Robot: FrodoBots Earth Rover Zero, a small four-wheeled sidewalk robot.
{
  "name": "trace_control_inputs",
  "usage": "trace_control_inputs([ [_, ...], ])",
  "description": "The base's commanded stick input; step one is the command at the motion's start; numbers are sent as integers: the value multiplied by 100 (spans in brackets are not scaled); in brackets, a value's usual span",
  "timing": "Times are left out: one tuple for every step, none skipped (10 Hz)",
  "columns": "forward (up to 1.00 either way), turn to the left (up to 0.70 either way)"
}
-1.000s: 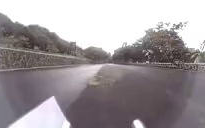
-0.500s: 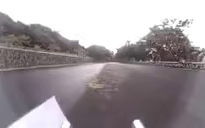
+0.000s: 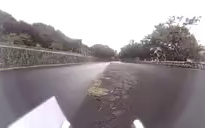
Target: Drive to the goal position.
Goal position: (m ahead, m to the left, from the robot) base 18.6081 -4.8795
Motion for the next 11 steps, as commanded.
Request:
trace_control_inputs([
  [100, 0],
  [100, 0],
  [100, 0],
  [100, 0],
  [100, 0],
  [100, 0],
  [100, 0],
  [100, 0],
  [100, 0],
  [100, 0],
  [100, 0],
])
